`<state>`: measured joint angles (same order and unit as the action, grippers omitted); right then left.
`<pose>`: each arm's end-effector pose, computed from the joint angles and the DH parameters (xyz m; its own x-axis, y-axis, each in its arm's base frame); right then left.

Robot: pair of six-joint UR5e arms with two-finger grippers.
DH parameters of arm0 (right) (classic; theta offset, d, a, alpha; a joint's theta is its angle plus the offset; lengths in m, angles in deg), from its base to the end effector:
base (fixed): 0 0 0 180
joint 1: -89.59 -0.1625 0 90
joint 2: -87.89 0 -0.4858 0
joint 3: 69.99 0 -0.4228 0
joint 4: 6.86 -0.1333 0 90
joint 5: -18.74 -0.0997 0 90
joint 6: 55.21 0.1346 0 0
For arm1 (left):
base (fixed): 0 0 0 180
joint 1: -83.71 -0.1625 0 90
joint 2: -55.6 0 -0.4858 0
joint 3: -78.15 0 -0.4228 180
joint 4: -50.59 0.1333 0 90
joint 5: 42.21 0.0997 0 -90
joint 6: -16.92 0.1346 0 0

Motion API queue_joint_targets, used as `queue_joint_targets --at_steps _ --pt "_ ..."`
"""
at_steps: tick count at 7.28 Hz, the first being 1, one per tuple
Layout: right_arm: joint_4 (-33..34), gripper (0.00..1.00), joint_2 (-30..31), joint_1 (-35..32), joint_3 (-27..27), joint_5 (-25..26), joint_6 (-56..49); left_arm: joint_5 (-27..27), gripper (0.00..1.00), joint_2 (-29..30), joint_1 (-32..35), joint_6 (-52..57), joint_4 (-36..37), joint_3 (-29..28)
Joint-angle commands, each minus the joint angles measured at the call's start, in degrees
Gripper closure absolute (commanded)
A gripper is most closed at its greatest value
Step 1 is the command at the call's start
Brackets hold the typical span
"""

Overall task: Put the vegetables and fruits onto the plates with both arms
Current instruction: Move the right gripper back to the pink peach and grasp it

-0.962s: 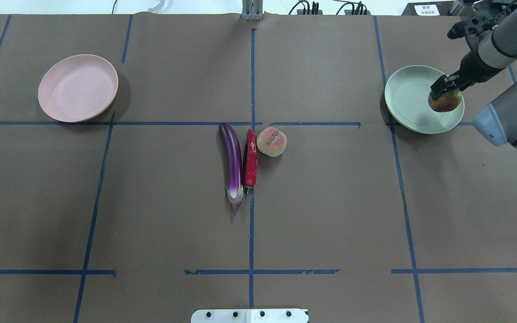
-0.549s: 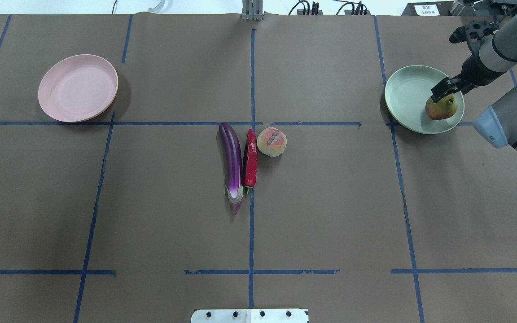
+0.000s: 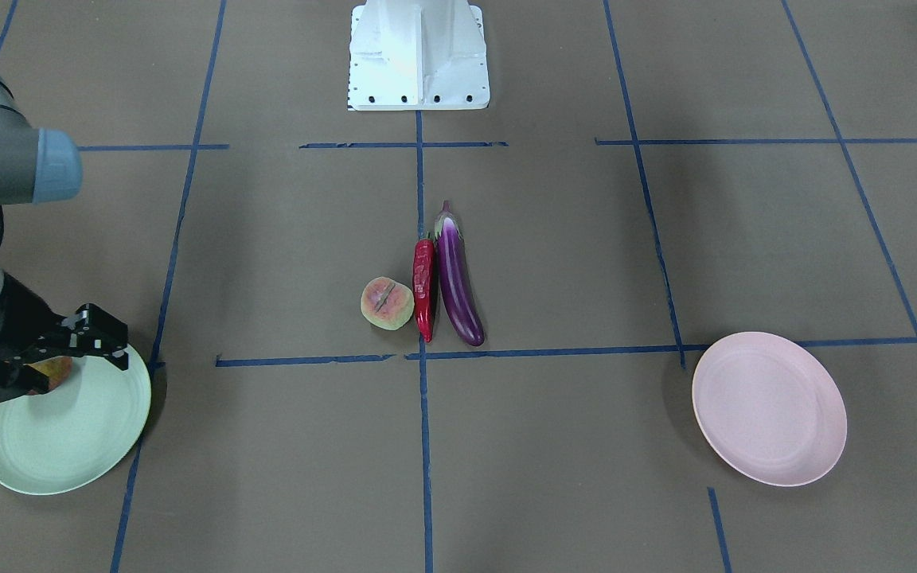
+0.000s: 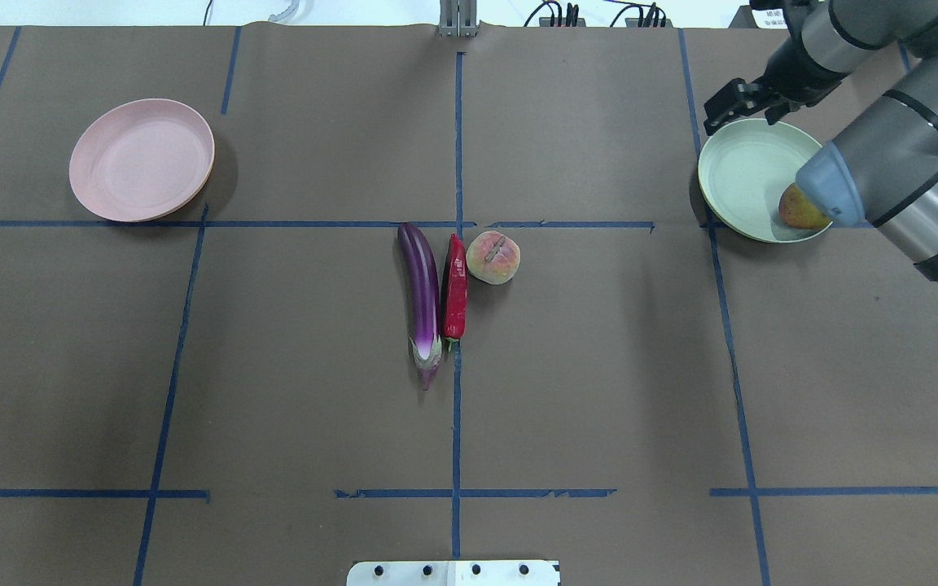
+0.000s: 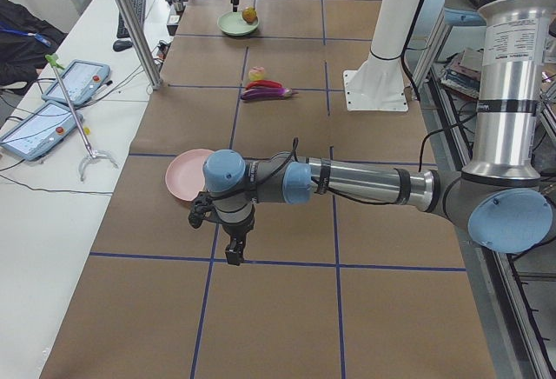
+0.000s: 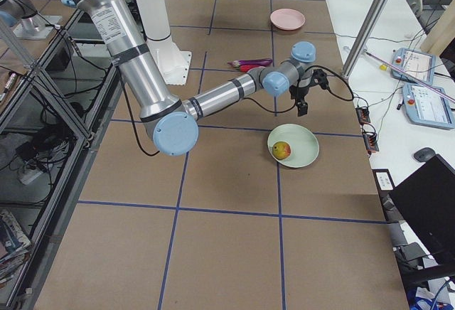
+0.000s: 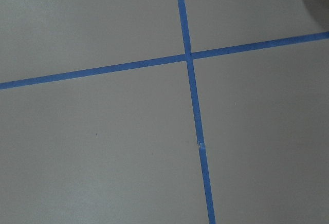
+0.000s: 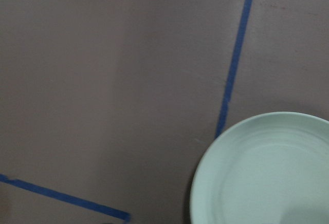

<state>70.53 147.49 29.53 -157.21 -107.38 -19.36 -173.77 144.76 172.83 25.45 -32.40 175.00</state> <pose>-0.3359 -0.6914 0.4041 0.6365 -0.2067 0.7430 0.0102 0.9656 0.2599 -0.0361 -0.5119 0.7064 0.7378 0.1482 -0.6586 -0.1262 0.9887 0.0811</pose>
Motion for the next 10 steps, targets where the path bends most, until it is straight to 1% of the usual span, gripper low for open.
queue_joint_targets --at_steps 1,2,3,4,8,10 --pt "1.1 0.00 -7.9 10.5 -0.6 8.3 16.2 0.0 0.00 0.0 0.0 0.0 -0.1 0.0" --pt "3.8 0.00 -11.4 16.9 -0.3 14.8 22.2 0.0 0.00 0.0 0.0 -0.1 0.0 0.0" --pt "8.1 0.00 -14.7 22.4 0.0 21.2 25.3 0.0 0.00 0.0 0.0 0.0 0.0 0.0" --pt "8.9 0.00 -15.6 25.4 0.7 25.0 27.2 0.0 0.00 0.0 0.0 -0.1 0.0 -0.1" --pt "8.6 0.00 -16.1 29.3 5.0 28.5 27.6 0.0 0.00 0.0 -0.1 -0.1 0.1 -0.2" --pt "8.5 0.00 -16.2 30.2 6.5 28.8 28.1 0.0 0.00 0.0 -0.1 -0.1 0.1 -0.2"
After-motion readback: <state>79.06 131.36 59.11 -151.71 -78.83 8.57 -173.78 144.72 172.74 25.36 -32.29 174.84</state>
